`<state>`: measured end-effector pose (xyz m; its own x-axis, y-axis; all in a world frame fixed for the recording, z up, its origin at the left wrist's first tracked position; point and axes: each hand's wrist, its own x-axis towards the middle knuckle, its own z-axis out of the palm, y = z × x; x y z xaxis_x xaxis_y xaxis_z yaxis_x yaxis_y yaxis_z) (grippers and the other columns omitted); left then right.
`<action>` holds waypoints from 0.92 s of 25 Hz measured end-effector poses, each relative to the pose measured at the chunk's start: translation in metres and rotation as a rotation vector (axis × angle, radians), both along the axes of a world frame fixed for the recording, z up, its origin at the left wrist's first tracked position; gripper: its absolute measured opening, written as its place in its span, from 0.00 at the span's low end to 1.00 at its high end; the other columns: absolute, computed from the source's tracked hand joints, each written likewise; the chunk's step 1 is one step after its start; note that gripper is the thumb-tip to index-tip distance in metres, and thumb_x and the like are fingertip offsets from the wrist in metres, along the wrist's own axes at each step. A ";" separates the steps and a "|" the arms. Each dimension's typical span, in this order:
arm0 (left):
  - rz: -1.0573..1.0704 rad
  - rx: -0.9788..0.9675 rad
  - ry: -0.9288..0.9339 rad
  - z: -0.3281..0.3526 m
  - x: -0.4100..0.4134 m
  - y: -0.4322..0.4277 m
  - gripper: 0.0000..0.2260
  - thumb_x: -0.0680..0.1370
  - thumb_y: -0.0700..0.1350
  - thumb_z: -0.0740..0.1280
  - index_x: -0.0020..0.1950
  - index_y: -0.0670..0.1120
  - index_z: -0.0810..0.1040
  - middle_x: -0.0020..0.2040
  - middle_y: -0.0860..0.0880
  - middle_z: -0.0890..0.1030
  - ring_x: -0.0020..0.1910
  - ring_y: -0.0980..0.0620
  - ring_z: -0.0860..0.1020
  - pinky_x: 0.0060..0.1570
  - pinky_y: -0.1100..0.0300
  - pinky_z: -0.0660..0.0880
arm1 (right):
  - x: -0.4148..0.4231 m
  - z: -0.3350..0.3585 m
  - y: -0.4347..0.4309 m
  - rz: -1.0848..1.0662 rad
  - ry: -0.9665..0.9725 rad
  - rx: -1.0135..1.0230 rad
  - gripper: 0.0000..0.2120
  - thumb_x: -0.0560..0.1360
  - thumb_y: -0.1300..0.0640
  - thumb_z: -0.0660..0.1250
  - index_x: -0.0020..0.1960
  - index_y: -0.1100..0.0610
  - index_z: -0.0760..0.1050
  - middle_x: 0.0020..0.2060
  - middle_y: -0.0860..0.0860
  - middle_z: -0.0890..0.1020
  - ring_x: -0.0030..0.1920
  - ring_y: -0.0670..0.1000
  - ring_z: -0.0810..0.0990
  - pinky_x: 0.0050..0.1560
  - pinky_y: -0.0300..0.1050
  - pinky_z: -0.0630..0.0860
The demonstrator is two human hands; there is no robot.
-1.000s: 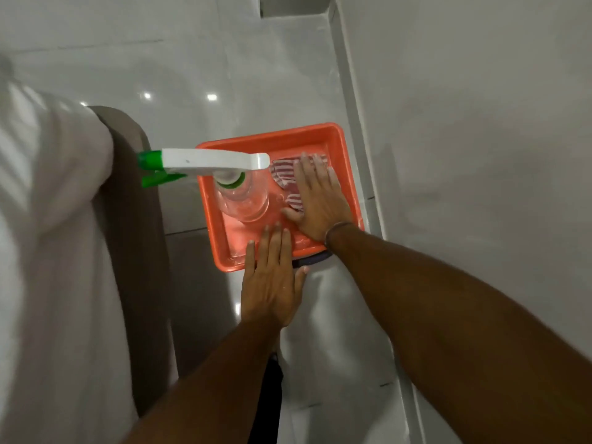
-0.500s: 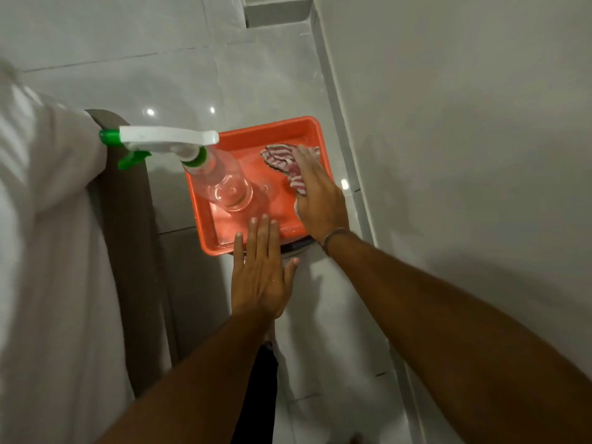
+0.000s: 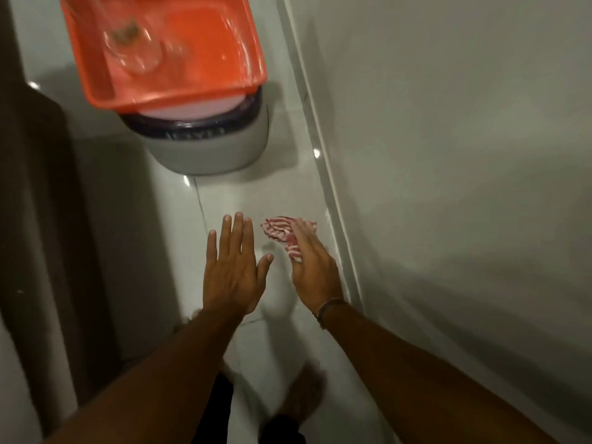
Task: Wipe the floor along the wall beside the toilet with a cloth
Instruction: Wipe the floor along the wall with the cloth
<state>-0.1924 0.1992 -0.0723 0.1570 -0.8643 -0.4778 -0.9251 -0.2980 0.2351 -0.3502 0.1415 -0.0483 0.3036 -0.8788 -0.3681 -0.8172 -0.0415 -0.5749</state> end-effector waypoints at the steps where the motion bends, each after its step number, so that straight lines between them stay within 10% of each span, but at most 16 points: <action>1: -0.010 -0.002 0.008 -0.020 -0.008 0.009 0.43 0.82 0.69 0.33 0.91 0.45 0.42 0.92 0.44 0.39 0.91 0.43 0.36 0.89 0.41 0.36 | -0.011 -0.025 0.006 0.026 0.026 0.027 0.28 0.84 0.57 0.63 0.81 0.54 0.59 0.81 0.52 0.64 0.81 0.53 0.61 0.78 0.54 0.67; 12: -0.035 -0.196 -0.020 -0.265 -0.008 0.016 0.41 0.86 0.68 0.49 0.91 0.44 0.47 0.93 0.41 0.46 0.92 0.39 0.44 0.88 0.36 0.39 | -0.020 -0.263 -0.043 0.196 0.332 -0.219 0.32 0.82 0.55 0.53 0.83 0.60 0.49 0.83 0.59 0.53 0.83 0.60 0.49 0.83 0.59 0.51; 23: -0.044 -0.379 -0.090 -0.292 -0.004 0.025 0.38 0.86 0.66 0.49 0.92 0.47 0.52 0.93 0.42 0.50 0.92 0.41 0.47 0.89 0.43 0.35 | -0.008 -0.291 -0.124 -0.019 0.348 -0.377 0.30 0.80 0.54 0.52 0.81 0.62 0.56 0.82 0.60 0.59 0.82 0.58 0.55 0.83 0.57 0.53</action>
<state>-0.1968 0.2246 -0.3641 0.1424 -0.9837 -0.1095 -0.9572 -0.1651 0.2379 -0.3578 0.0178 -0.3391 0.2022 -0.9741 -0.1013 -0.9602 -0.1768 -0.2162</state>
